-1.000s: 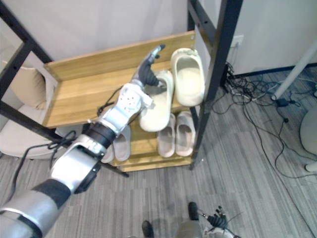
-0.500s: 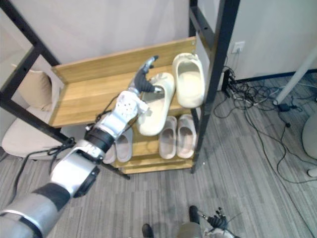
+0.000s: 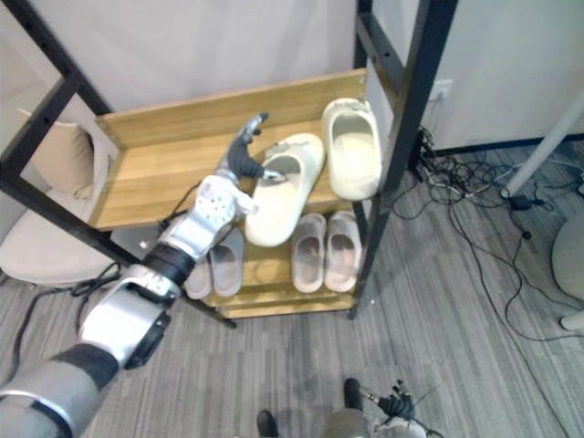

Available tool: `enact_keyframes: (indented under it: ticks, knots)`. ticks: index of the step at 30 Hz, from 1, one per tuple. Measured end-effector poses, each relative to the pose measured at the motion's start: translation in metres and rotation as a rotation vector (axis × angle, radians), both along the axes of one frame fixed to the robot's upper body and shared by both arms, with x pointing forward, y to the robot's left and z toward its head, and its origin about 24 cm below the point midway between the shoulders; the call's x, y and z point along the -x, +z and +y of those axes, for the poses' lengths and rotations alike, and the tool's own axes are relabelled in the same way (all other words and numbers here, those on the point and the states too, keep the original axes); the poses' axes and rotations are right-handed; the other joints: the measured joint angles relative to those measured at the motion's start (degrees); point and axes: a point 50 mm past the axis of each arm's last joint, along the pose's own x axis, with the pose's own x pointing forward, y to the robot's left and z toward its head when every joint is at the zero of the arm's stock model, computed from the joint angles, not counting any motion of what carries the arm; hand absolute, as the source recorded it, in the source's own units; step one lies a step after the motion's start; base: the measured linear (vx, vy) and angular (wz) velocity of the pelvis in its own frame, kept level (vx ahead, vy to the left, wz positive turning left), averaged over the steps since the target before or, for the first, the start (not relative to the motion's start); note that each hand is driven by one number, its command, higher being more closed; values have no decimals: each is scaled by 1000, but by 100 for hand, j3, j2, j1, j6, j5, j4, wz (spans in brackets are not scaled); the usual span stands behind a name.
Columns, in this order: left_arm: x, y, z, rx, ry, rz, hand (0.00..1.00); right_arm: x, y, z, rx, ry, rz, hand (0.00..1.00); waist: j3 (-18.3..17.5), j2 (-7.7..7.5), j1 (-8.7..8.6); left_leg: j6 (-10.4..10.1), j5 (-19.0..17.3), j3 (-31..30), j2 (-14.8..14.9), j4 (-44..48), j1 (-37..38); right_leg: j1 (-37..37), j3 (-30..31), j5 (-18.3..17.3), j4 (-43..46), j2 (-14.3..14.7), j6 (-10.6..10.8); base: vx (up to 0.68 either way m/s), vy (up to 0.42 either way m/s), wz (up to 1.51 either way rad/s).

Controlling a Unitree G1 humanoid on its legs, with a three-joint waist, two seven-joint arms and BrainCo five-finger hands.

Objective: Organize the slippers on the shoe rack

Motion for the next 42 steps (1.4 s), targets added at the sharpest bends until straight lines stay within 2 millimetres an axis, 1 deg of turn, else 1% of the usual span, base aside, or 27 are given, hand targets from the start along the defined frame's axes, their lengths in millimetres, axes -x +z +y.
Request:
enact_keyframes:
  ticks: [5, 10, 13, 20, 25, 27, 29, 34, 38, 42]
  knots:
    - [0, 0, 3, 0, 4, -3, 0, 0, 0, 0, -1, 1, 1, 0, 7, -11, -15, -2, 15, -95, -3, 0, 6, 45, -62, -8, -3, -2, 9, -36, -23, 7]
    - [2, 1, 13, 53, 12, -8, 0, -1, 0, 2, -1, 12, 2, 0, 30, -45, -16, -2, 17, -123, -2, -1, 8, 60, -85, -9, -4, -2, 9, -28, -14, 2]
    - [3, -2, 14, 76, 9, 2, 0, -2, 0, 3, 0, 26, 2, 0, 46, -68, -17, -2, 17, -136, -3, -11, 8, 62, -96, -9, -4, -2, 10, 0, 0, 0]
    - [3, 0, 18, 131, 11, 9, 0, -4, -2, 4, -4, 34, 14, 0, 73, -108, -16, 3, 32, -160, -14, -12, 8, 73, -111, -11, -3, -3, 12, 0, 0, 0]
    - [11, -2, 29, 208, 9, -7, 0, -5, -2, 4, -4, 34, 15, 0, 75, -111, -16, 2, 39, -218, -30, -10, 15, 109, -166, -12, -4, -3, 12, -16, -9, 4]
    - [18, -6, 35, 283, 6, -19, 0, -4, -3, 4, -4, 34, 18, 0, 82, -122, -6, 3, 50, -260, -29, -9, 22, 143, -230, -13, -5, -3, 12, -38, -20, 10]
    - [22, -10, 39, 320, 14, -24, 0, -4, -3, 4, -4, 35, 19, 0, 92, -137, 33, 6, 56, -265, -29, -10, 22, 145, -235, -13, -6, -4, 12, -38, -15, 3]
    - [31, -31, 53, 399, 45, 27, 0, -5, -3, 6, -3, 54, 22, 0, 75, -190, 69, 9, 58, -304, -27, -16, 15, 156, -273, -12, -6, -4, 12, -41, -17, 4]
    - [39, -37, 56, 442, 40, 29, 0, -7, -3, 9, -3, 76, 24, 0, 56, -242, 76, 10, 59, -313, -28, -19, 14, 157, -281, -12, -6, -3, 12, 0, 0, 0]
    - [53, -44, 55, 482, 15, 25, 0, -7, -5, 10, -7, 78, 38, 0, 40, -275, 81, 13, 61, -343, -30, -20, 14, 172, -314, -12, -5, -3, 12, -7, -6, 2]
